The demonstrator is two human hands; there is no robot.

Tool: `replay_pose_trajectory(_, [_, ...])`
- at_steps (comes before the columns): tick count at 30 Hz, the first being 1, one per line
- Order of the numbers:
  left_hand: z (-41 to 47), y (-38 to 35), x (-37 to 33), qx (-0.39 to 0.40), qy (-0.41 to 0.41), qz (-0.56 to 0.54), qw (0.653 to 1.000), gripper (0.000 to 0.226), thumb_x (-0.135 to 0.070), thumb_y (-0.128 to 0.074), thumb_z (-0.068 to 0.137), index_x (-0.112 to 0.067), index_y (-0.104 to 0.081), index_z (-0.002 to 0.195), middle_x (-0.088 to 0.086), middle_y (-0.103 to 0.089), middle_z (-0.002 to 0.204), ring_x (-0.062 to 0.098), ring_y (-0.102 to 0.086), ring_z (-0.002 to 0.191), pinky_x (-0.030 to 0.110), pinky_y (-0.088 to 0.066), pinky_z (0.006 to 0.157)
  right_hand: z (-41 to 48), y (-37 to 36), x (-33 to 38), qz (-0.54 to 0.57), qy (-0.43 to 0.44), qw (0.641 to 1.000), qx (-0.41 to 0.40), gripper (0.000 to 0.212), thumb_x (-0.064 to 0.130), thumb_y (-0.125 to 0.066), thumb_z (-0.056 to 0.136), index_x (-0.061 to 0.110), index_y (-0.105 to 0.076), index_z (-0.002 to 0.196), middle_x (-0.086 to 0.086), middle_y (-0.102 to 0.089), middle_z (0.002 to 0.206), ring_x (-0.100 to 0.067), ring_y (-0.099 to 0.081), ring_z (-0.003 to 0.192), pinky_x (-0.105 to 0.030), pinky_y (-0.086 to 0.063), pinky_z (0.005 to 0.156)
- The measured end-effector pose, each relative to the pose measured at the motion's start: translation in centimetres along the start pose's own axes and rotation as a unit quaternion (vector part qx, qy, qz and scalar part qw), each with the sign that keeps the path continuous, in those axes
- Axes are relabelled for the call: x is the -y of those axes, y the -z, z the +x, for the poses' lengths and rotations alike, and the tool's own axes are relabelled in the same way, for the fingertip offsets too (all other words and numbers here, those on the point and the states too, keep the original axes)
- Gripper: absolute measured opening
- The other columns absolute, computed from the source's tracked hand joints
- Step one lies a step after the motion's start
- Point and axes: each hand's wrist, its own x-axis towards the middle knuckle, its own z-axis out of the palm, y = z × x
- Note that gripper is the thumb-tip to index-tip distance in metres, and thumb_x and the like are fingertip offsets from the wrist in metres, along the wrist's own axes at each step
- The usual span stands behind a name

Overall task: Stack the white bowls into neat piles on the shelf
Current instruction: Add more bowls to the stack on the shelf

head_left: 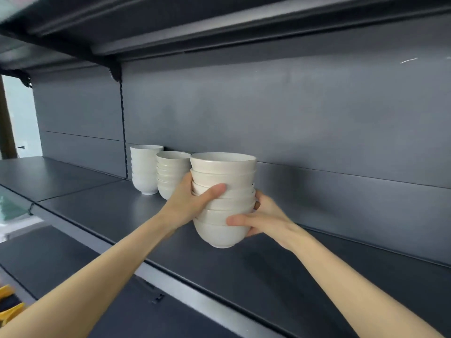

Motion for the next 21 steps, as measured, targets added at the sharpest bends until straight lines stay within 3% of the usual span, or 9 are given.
replay_pose_trajectory(3, [3.7,2.3,4.1,0.035,-0.002,-0.006,0.999,0.035,-0.042,-0.070,0.078,-0.039,-0.049,0.105,-0.029,-0.064,0.097,-0.022,-0.058,0.083,0.005,-0.047,0.064,4.0,-2.0,-1.7,-0.006,-0.019,0.999,-0.027,0.063,0.006,-0.081,0.069,0.025,-0.050,0.121,0.004,-0.066,0.116,-0.012,-0.066,0.103,-0.043,-0.060,0.076])
replay_pose_trajectory(6, [7.9,4.4,8.0,0.074,-0.011,-0.004,0.997,0.081,-0.067,-0.071,0.058,-0.030,-0.046,0.126,-0.019,-0.063,0.116,-0.010,-0.059,0.101,0.014,-0.047,0.079,7.8,-3.7,-3.1,-0.003,-0.036,0.997,-0.062,0.059,0.005,-0.082,0.069,0.031,-0.052,0.113,0.007,-0.067,0.113,-0.011,-0.066,0.103,-0.043,-0.060,0.078])
replay_pose_trajectory(8, [10.4,5.4,10.2,0.097,-0.017,0.004,0.995,0.090,-0.070,-0.069,0.053,-0.027,-0.045,0.129,-0.018,-0.062,0.118,-0.006,-0.059,0.106,0.017,-0.049,0.084,9.9,-4.6,-3.7,-0.006,-0.048,0.995,-0.084,0.061,0.005,-0.082,0.068,0.032,-0.053,0.114,0.008,-0.069,0.112,-0.011,-0.065,0.104,-0.045,-0.059,0.080])
replay_pose_trajectory(14, [15.1,6.5,14.1,0.161,-0.033,-0.036,0.986,0.084,-0.056,-0.077,0.064,-0.025,-0.040,0.132,-0.026,-0.055,0.113,-0.028,-0.052,0.089,-0.003,-0.041,0.069,14.4,-6.2,-5.8,-0.011,-0.090,0.982,-0.163,0.076,0.007,-0.086,0.062,0.027,-0.049,0.125,0.008,-0.067,0.116,-0.013,-0.063,0.108,-0.045,-0.058,0.084])
replay_pose_trajectory(21, [18.2,6.6,17.4,0.208,-0.028,-0.072,0.975,0.077,-0.048,-0.072,0.064,-0.027,-0.037,0.128,-0.024,-0.053,0.115,-0.028,-0.051,0.090,-0.002,-0.042,0.072,17.1,-6.6,-7.3,-0.026,-0.107,0.973,-0.202,0.083,0.003,-0.085,0.063,0.026,-0.044,0.131,0.009,-0.064,0.119,-0.009,-0.061,0.108,-0.034,-0.059,0.078])
